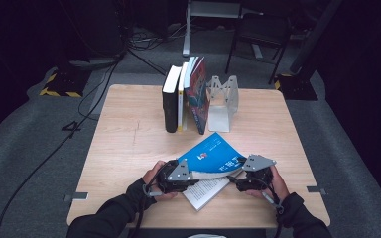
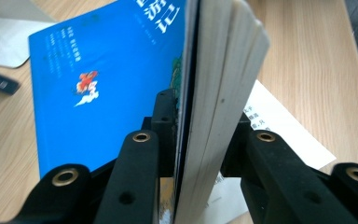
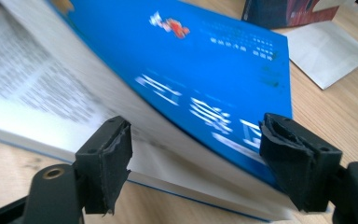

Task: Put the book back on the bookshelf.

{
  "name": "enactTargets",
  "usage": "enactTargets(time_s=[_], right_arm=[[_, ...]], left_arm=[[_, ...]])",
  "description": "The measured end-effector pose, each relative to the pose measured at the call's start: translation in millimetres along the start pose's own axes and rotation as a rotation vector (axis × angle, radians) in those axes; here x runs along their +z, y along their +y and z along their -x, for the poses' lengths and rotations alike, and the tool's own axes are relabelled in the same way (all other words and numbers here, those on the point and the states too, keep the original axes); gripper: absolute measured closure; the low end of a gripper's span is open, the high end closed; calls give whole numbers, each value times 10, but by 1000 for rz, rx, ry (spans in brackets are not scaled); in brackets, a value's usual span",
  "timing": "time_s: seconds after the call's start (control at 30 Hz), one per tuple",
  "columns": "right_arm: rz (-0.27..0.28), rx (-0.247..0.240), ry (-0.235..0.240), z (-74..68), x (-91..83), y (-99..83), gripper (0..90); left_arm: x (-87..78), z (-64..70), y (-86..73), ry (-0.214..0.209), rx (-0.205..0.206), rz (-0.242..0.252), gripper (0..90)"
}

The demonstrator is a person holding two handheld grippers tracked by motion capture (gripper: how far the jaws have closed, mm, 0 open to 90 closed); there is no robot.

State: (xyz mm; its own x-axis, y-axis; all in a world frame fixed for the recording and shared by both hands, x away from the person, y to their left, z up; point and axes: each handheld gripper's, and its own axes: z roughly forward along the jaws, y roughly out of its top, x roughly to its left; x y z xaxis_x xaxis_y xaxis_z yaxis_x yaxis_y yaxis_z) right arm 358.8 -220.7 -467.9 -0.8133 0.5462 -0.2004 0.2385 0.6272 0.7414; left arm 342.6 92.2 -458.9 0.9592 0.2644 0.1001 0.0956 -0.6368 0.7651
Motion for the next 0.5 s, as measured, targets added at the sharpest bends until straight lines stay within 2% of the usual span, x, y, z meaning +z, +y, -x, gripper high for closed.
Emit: enactTargets(time_s=[0.03, 0.1, 0.17, 0.27, 0.3, 0.33, 0.43, 0.5], right_arm=[[-4, -4, -9, 24, 40, -7, 258], [-2, -7, 5, 59, 88, -11, 268], [-6, -31, -4, 76, 123, -12, 327], [26, -72, 18, 97, 128, -14, 447], [26, -72, 18, 97, 128, -14, 447], [52, -99, 20, 88, 105, -7, 495], [64, -187, 7, -19, 81, 21, 597], [70, -218, 18, -86, 67, 41, 640]], left_arm=[[-34, -21, -29, -3, -12, 3, 721], [-98, -61, -88, -12, -28, 7, 710], [-138, -77, -123, -6, -31, 0, 706], [-187, -89, -156, 11, -39, -6, 702], [-229, -107, -179, 25, -42, -11, 702], [-256, -116, -195, 34, -44, -12, 699], [-330, -176, -265, 68, -55, -33, 675], [-365, -227, -306, 75, -70, -33, 657]])
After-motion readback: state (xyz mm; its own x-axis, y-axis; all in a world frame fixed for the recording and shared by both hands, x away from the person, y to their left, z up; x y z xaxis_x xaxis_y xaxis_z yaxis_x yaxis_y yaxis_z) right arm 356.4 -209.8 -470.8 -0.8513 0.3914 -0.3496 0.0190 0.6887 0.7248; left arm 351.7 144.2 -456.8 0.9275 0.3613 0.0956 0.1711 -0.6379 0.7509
